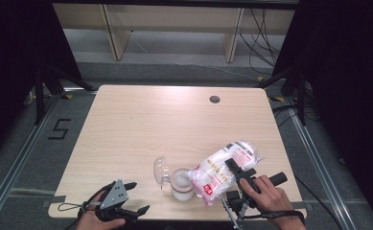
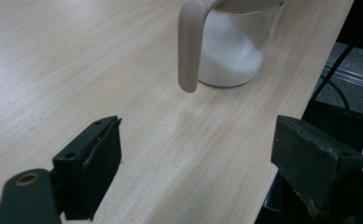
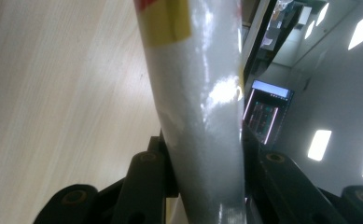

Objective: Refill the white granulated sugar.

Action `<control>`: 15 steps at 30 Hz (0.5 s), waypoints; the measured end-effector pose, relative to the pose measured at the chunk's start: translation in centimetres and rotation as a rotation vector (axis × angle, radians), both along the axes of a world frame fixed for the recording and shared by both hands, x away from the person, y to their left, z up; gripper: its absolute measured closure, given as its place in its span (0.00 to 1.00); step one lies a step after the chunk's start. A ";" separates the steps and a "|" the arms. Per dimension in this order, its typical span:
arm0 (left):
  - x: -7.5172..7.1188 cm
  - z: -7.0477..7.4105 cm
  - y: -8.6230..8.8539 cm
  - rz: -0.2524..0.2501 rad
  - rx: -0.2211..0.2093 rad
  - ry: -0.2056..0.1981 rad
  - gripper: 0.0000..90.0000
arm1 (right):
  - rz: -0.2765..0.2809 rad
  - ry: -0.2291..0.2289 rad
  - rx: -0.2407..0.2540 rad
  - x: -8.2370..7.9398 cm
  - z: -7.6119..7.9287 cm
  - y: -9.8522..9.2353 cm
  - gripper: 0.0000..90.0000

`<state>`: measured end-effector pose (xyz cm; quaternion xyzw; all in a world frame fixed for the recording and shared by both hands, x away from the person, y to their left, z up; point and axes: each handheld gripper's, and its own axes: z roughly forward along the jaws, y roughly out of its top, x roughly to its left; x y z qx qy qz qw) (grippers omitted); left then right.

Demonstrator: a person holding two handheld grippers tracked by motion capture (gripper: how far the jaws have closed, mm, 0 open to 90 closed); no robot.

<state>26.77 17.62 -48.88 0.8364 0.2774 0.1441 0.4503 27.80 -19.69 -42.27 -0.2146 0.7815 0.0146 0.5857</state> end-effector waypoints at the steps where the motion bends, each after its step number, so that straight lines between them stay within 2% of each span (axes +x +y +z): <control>1: 0.0 0.0 0.0 0.000 0.000 0.000 0.18 | -0.020 0.029 0.046 0.1 -0.2 -0.2 0.81; 2: 0.0 0.0 0.0 -0.001 0.001 0.000 0.18 | -0.021 0.035 0.046 0.2 -0.1 -0.3 0.81; 3: 0.1 0.0 0.1 -0.004 0.023 -0.005 0.18 | 0.003 0.038 0.050 0.5 -0.2 -0.4 0.82; 4: 0.1 0.0 0.1 -0.001 0.022 -0.008 0.18 | -0.026 0.048 0.047 0.4 -0.2 -0.5 0.82; 5: 0.1 0.0 0.1 -0.003 0.014 -0.011 0.18 | -0.007 0.048 0.060 0.6 -0.2 -0.6 0.82; 6: 0.1 0.0 0.1 -0.004 0.017 -0.008 0.18 | -0.053 0.082 0.122 0.4 -0.6 -0.9 0.82; 7: 0.1 0.0 0.1 -0.005 0.024 -0.010 0.18 | 0.004 0.062 0.085 0.7 -0.2 -0.8 0.82; 8: 0.1 0.0 0.1 -0.002 0.018 -0.007 0.18 | -0.013 0.078 0.125 0.6 -0.4 -1.0 0.82; 9: 0.0 -0.1 0.0 0.002 -0.013 -0.007 0.18 | 0.007 0.079 0.127 0.8 -0.2 -1.1 0.82; 10: 0.0 -0.1 0.0 0.003 -0.009 -0.007 0.18 | 0.017 0.087 0.147 0.8 -0.2 -1.2 0.82; 11: 0.1 0.0 0.1 -0.003 0.015 -0.015 0.18 | -0.003 0.101 0.176 0.7 -0.3 -1.3 0.83; 12: 0.1 0.0 0.1 -0.004 0.015 -0.009 0.18 | 0.014 0.096 0.165 0.9 -0.2 -1.3 0.83; 13: 0.1 0.0 0.1 -0.005 0.018 -0.007 0.18 | -0.004 0.113 0.185 0.8 -0.4 -1.5 0.83; 14: 0.1 0.1 0.1 -0.007 0.026 -0.004 0.18 | 0.016 0.111 0.173 1.0 -0.3 -1.5 0.83; 15: 0.0 0.0 0.0 0.000 0.003 -0.004 0.18 | -0.004 0.129 0.208 0.9 -0.6 -1.7 0.83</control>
